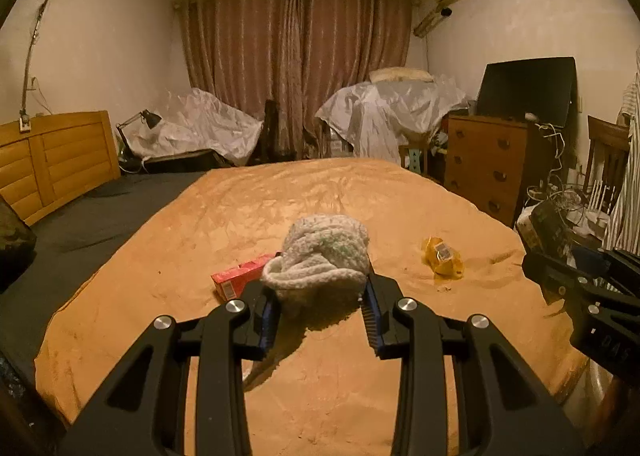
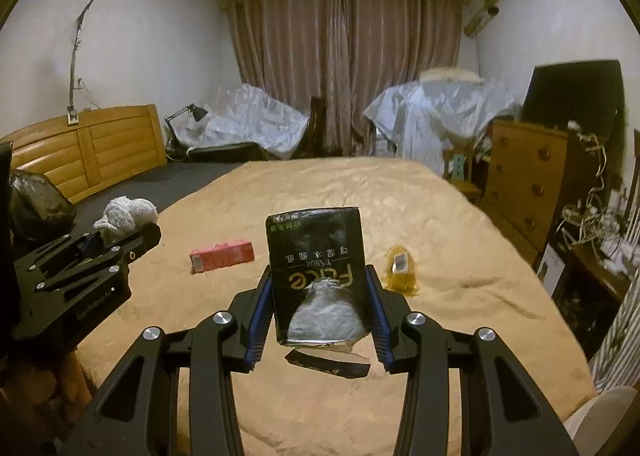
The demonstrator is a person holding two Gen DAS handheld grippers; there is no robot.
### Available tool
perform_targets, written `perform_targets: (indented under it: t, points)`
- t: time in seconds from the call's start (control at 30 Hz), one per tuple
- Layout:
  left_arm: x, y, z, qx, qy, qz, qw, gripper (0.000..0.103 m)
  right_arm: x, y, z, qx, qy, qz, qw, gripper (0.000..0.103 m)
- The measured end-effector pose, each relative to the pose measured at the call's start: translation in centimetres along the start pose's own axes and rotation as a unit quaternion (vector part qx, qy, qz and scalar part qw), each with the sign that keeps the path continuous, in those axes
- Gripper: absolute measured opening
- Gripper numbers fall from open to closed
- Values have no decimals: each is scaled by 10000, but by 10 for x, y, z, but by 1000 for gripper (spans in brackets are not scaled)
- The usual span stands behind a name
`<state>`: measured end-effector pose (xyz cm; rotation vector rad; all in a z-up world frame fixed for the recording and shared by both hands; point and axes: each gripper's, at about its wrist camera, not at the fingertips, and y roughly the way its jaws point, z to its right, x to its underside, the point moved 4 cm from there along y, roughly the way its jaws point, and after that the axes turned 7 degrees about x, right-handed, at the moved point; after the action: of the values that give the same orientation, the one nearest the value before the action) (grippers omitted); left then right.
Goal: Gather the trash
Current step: 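Lift and carry the white cloth and black packet over the white bucket with both tools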
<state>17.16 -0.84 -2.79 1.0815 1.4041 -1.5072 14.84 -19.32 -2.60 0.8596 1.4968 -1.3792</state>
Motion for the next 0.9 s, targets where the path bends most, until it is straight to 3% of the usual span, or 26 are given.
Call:
perform_targets:
  t: [0.53, 0.9]
  points:
    - [-2, -9, 8, 200, 40, 15, 9998, 33, -9, -23, -1, 71, -51, 108, 9999, 44]
    - [-10, -17, 58, 744, 241, 34, 9969, 33, -9, -74, 49, 552, 89, 74, 9984, 44]
